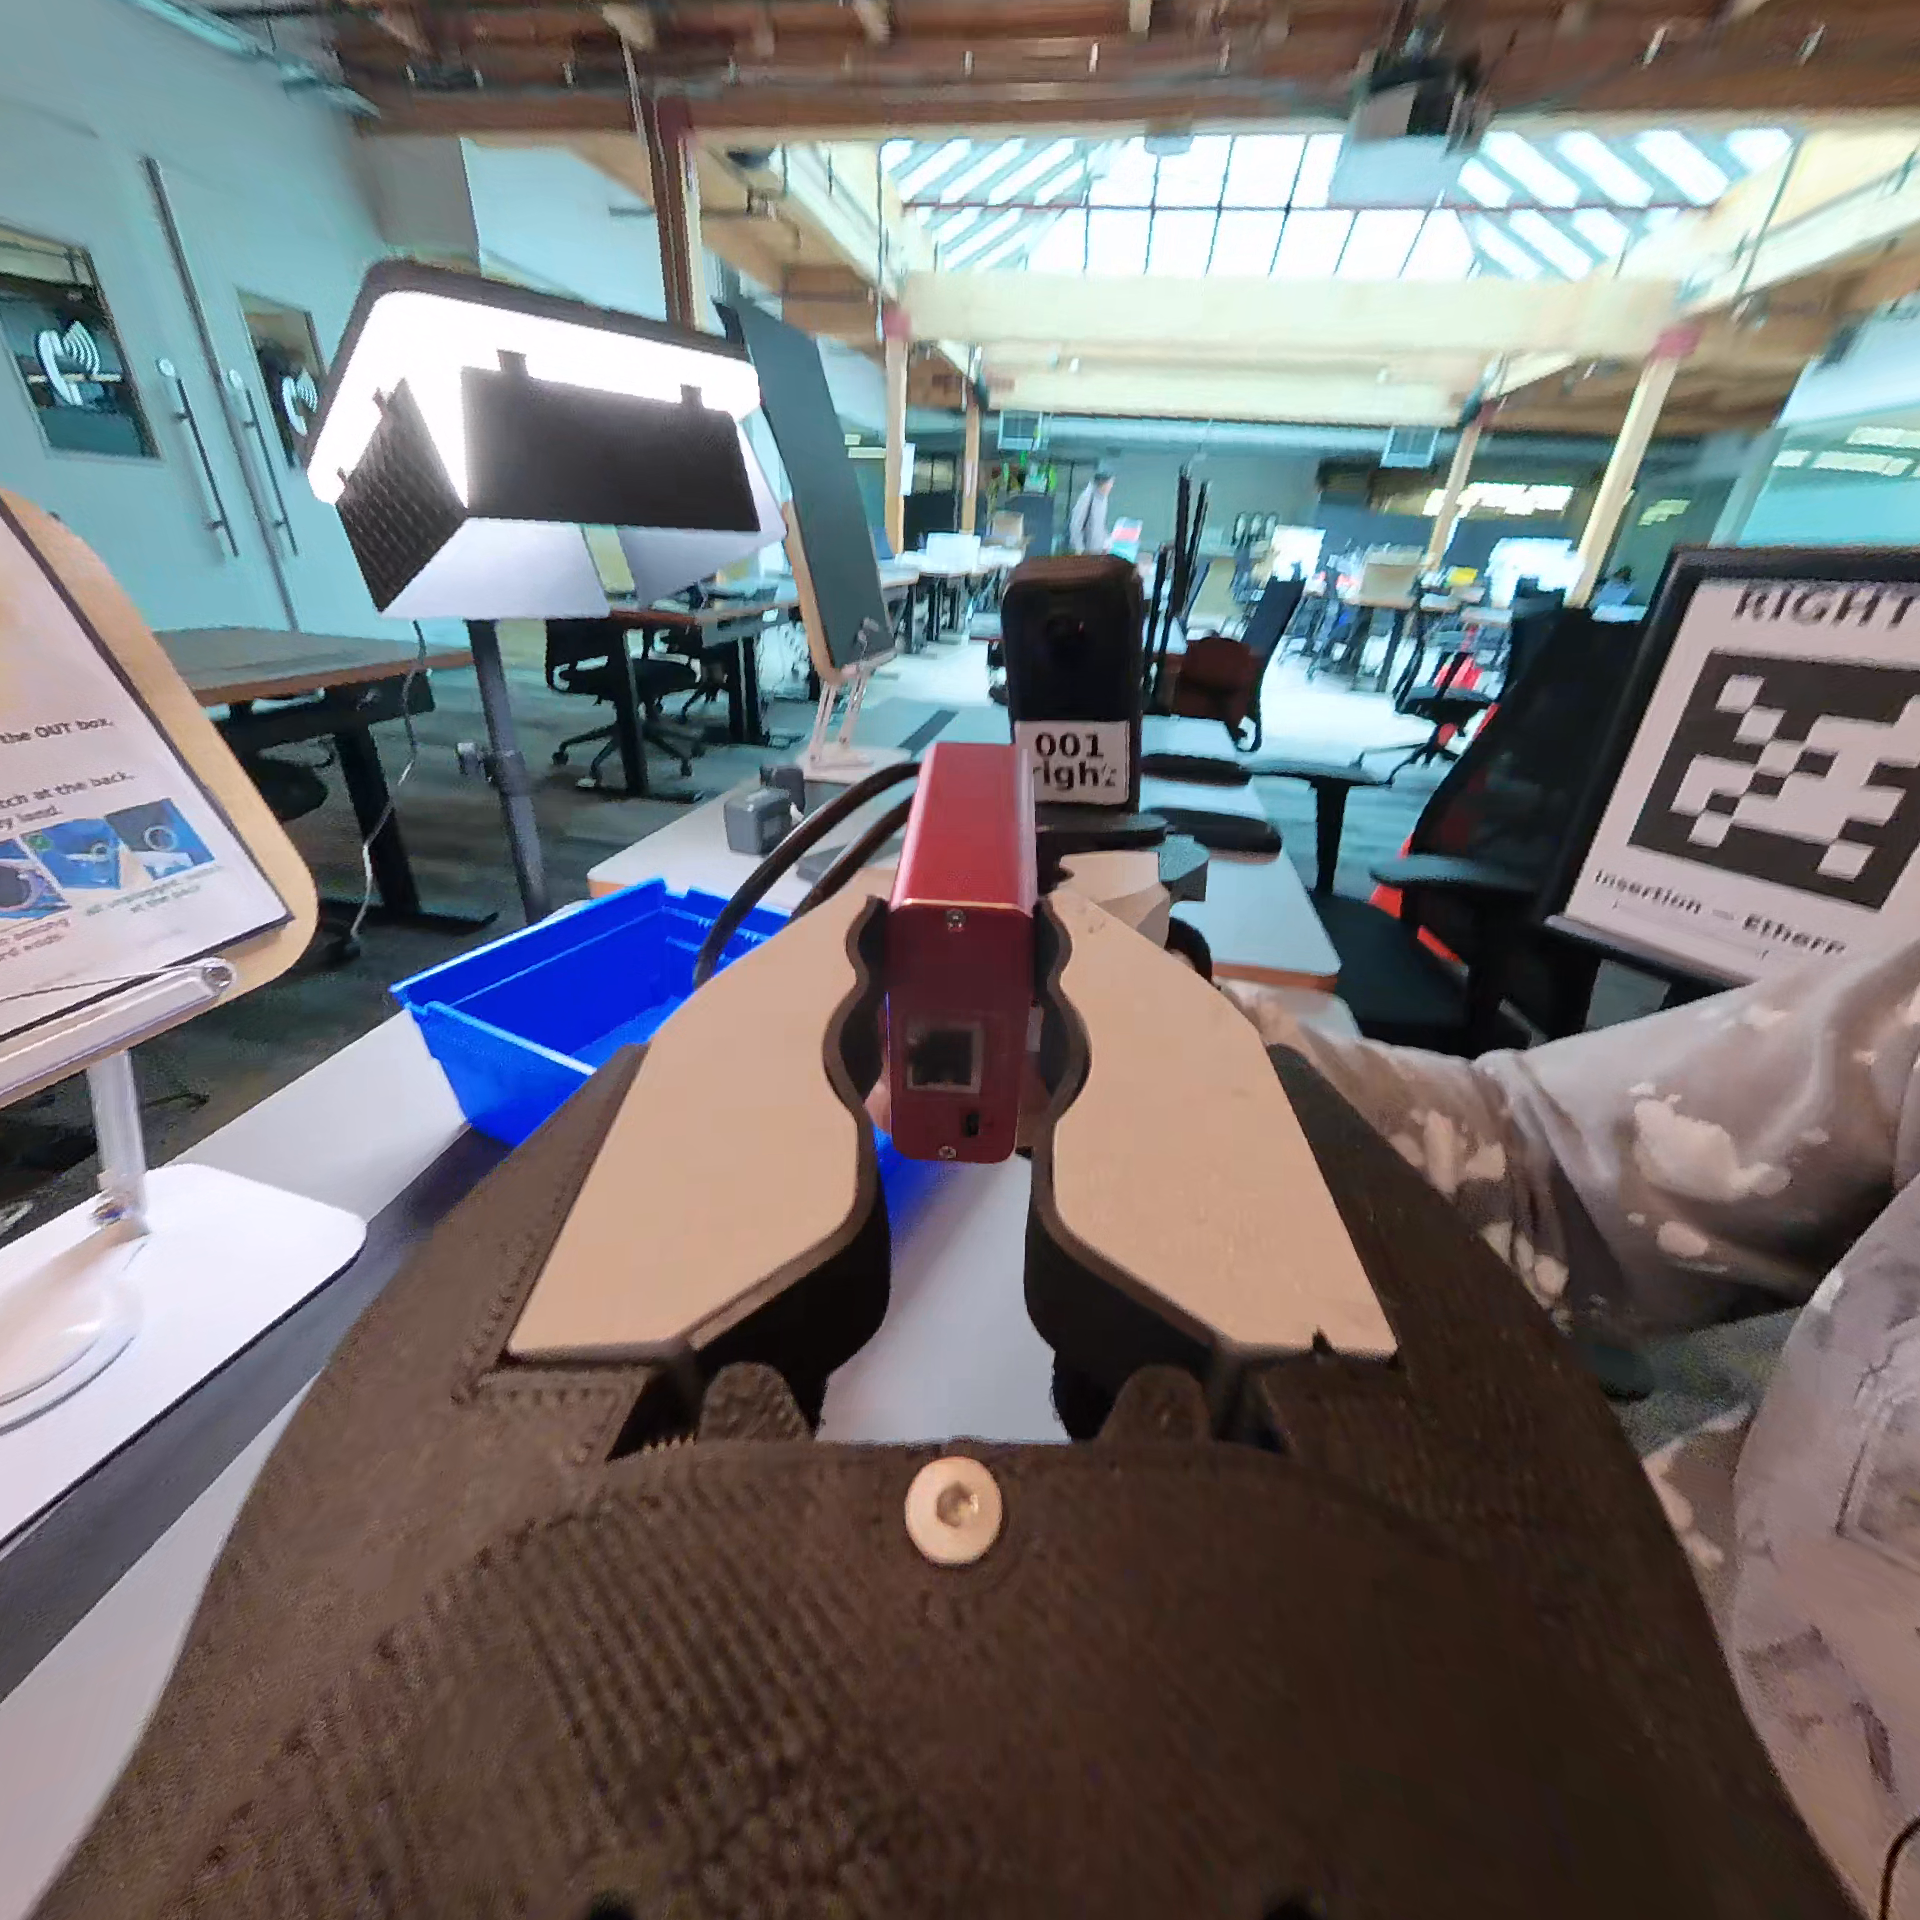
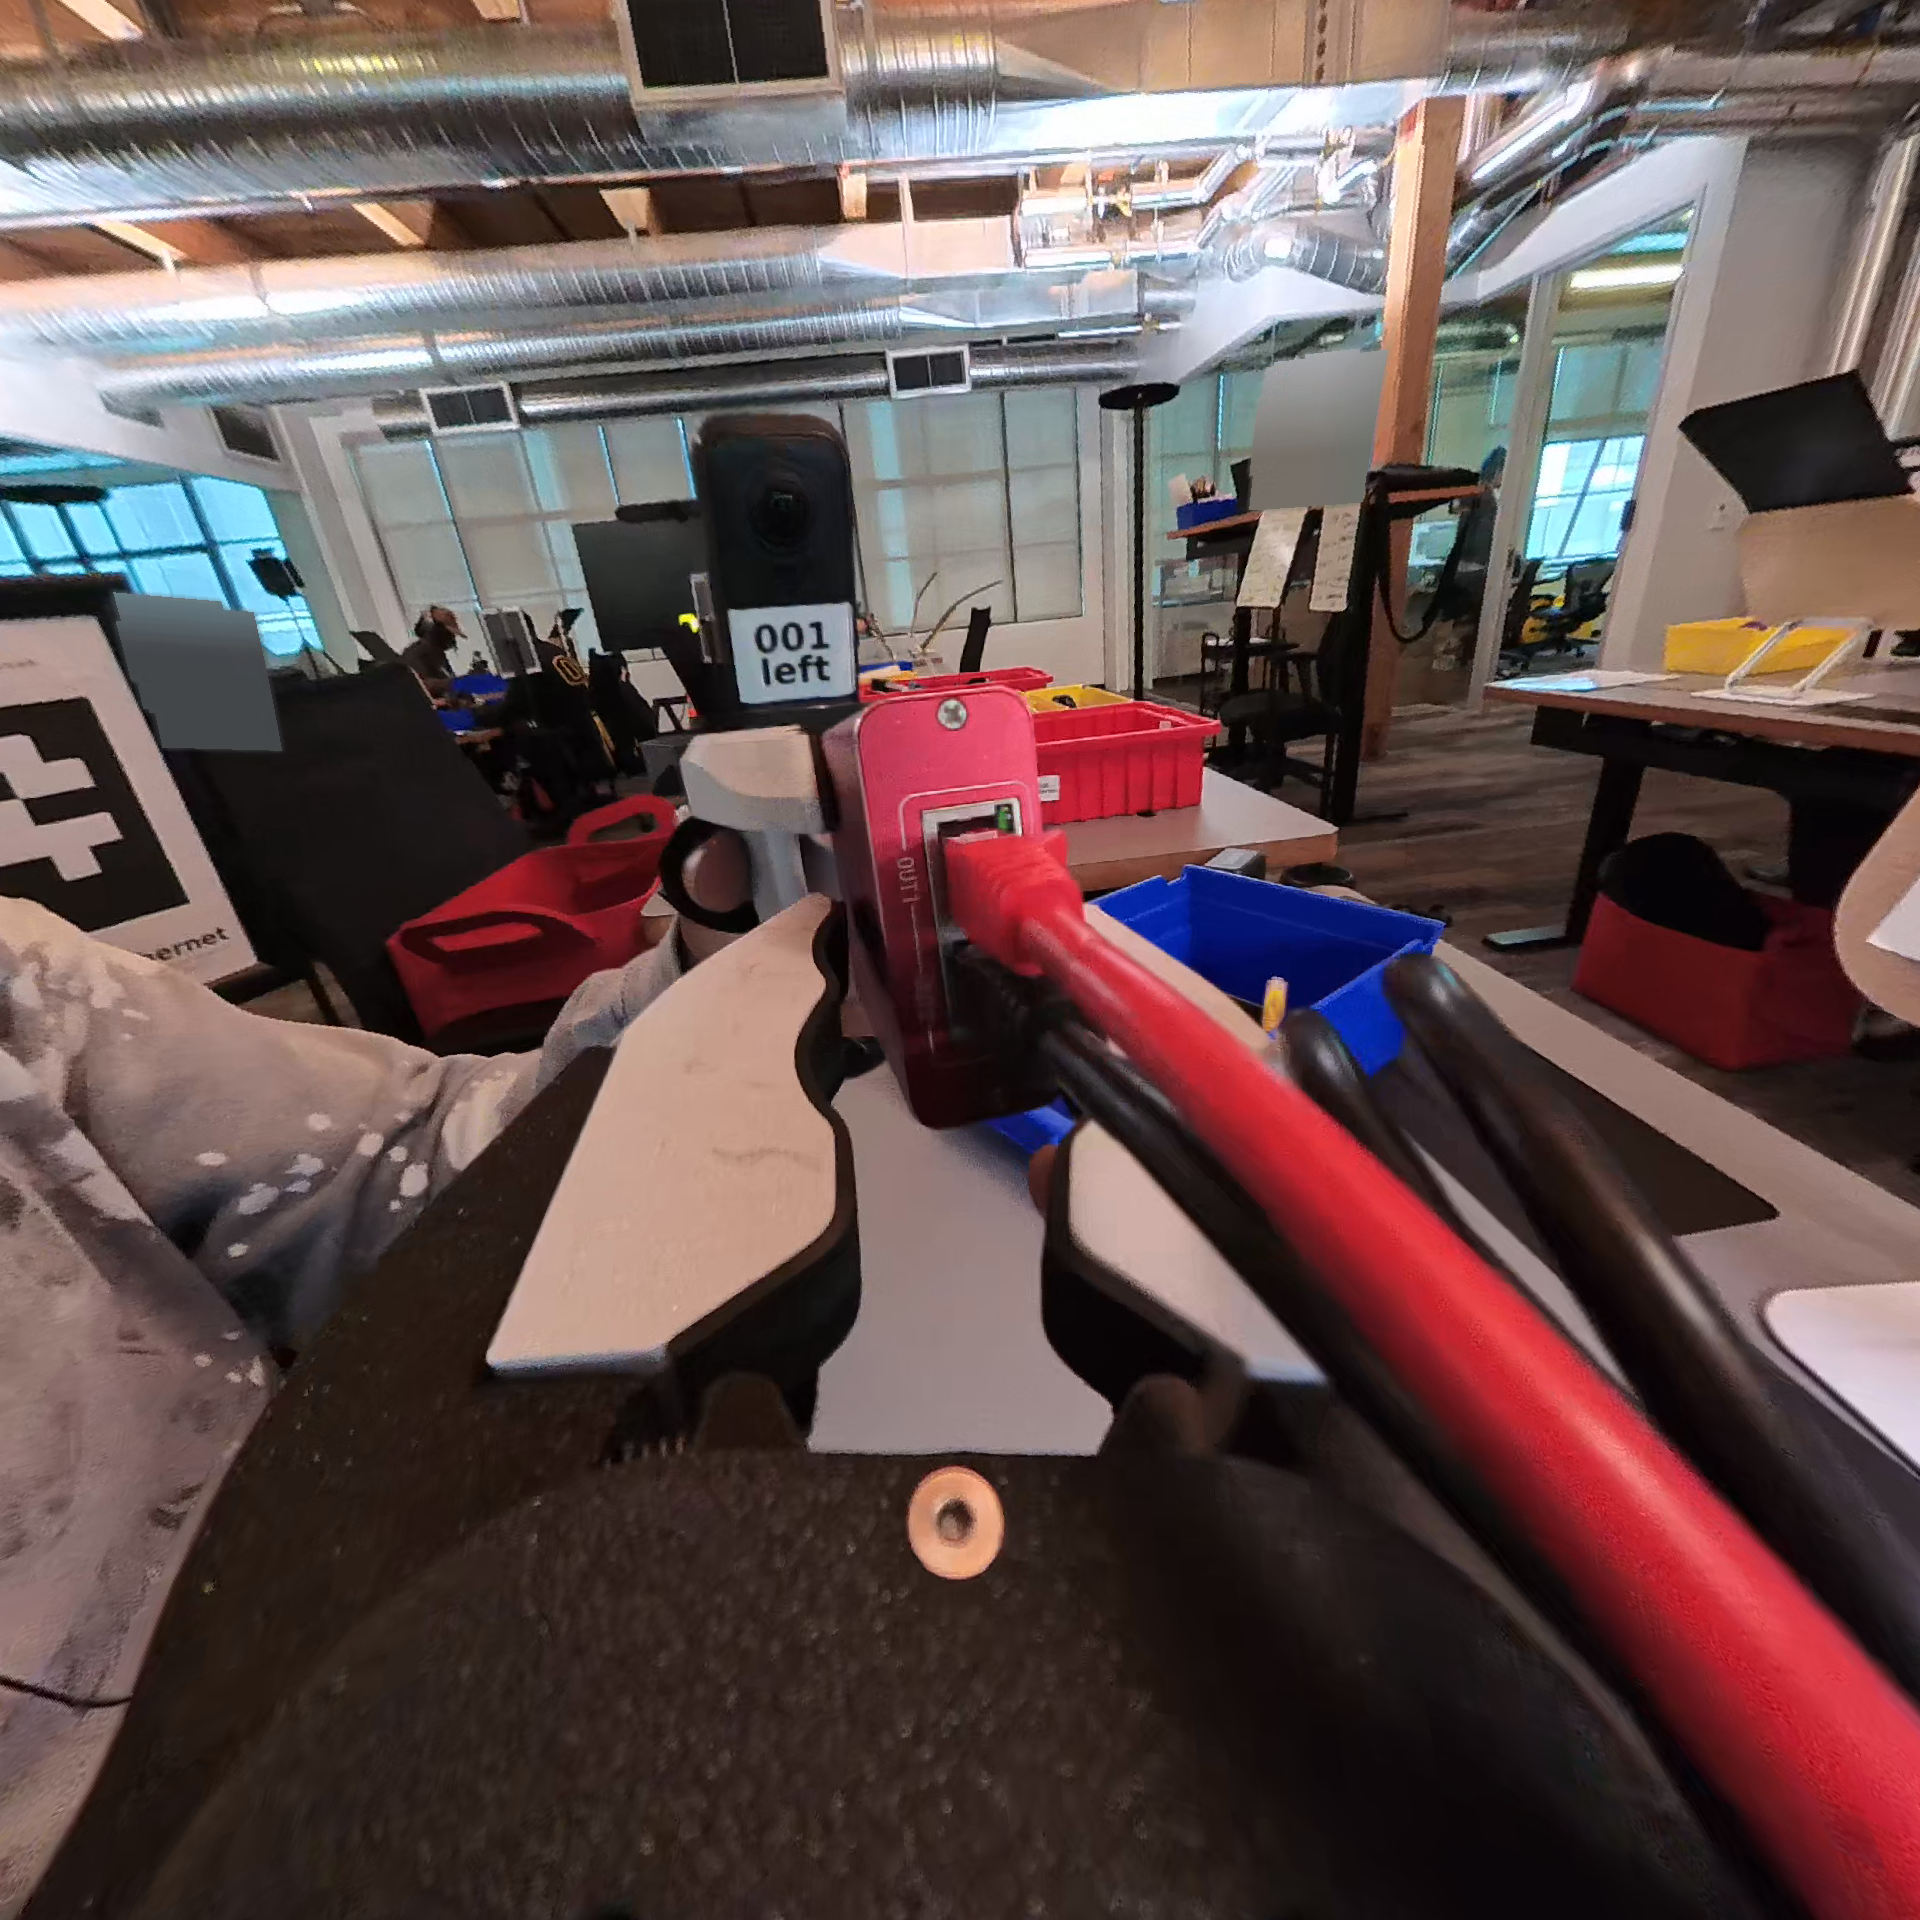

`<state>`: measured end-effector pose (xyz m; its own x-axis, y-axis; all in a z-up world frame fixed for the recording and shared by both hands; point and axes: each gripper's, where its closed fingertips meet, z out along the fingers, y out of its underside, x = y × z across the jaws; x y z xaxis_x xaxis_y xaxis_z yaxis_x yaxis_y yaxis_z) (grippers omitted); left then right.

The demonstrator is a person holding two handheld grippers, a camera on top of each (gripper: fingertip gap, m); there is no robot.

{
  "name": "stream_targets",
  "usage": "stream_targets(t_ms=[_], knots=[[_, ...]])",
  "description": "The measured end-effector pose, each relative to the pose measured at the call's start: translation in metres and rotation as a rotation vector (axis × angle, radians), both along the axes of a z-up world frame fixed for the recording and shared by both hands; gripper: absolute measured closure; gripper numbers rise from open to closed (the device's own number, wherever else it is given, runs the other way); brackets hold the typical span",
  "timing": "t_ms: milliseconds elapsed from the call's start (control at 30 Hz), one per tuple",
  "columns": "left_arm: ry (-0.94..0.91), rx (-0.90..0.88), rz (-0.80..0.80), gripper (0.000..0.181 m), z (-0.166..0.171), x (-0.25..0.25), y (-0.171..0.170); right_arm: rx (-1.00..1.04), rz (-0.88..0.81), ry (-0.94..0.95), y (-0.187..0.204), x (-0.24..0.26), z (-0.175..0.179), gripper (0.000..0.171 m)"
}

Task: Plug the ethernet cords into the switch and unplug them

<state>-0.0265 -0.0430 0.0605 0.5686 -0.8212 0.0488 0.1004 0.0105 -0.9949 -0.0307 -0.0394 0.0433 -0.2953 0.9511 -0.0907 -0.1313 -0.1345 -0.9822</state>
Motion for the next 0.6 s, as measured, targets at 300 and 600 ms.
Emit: stream_targets(t_ms=[300, 600], knots=[[-0.047, -0.021, -0.052, 0.154, -0.001, 0.000, -0.001, -0.057, 0.024, 0.024, 0.003, -0.004, -0.002, 0.127], [-0.090, -0.079, -0.149, 0.154, -0.003, 0.004, -0.006, 0.040, 0.058, 0.049, -0.009, 0.005, 0.003, 0.142]])
